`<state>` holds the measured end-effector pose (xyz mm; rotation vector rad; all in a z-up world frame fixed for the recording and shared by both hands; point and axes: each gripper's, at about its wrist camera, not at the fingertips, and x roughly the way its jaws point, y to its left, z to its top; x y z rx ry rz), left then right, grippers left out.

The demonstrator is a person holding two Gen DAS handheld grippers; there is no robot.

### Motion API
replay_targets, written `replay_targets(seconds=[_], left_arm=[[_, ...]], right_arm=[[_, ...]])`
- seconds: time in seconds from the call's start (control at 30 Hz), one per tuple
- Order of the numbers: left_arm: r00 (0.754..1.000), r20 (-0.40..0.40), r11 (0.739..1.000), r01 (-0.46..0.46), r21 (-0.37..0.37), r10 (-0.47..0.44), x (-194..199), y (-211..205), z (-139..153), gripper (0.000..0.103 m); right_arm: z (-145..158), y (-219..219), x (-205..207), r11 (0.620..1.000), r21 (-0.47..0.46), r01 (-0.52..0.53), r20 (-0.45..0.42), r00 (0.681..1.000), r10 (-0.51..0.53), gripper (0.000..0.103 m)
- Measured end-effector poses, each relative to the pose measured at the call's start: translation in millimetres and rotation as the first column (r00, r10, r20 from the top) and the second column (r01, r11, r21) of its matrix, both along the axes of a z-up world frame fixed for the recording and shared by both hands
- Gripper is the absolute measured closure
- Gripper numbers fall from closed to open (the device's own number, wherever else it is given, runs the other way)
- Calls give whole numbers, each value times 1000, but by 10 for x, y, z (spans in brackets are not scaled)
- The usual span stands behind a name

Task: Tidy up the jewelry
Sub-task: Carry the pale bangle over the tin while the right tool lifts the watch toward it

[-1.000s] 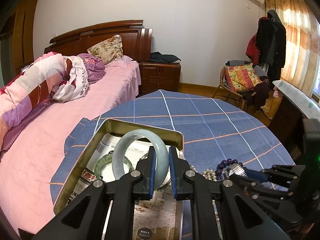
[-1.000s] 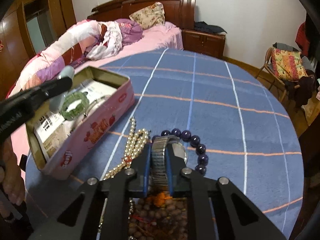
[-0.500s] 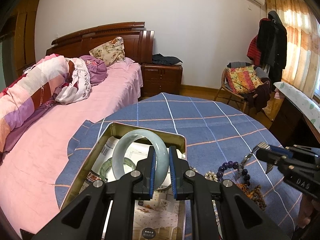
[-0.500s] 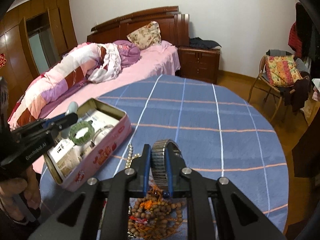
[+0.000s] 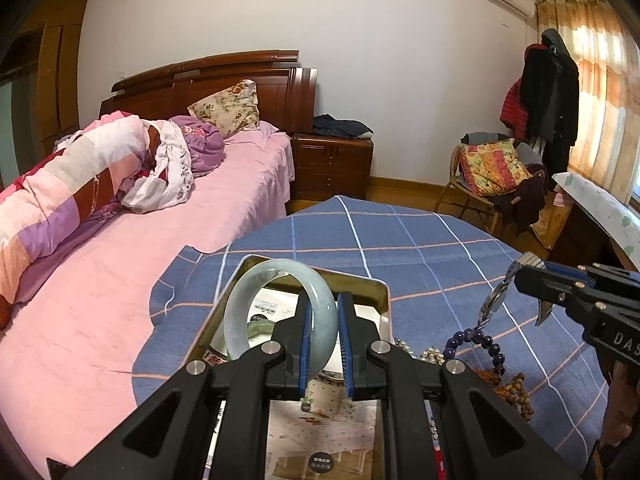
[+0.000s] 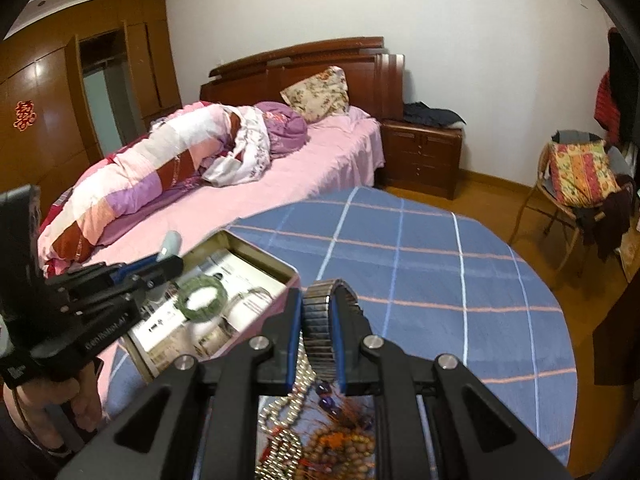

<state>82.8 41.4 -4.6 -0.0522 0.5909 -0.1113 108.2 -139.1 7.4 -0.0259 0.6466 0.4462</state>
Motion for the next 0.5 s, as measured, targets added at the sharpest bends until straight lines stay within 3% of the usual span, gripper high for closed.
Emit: replay_targets(seconds=[0.5], left_arm=[[999,-33,1000,-21,-8,21,14,165,-107,91]], right_arm=[[92,535,74,991,30,-129,48,991,127,86]])
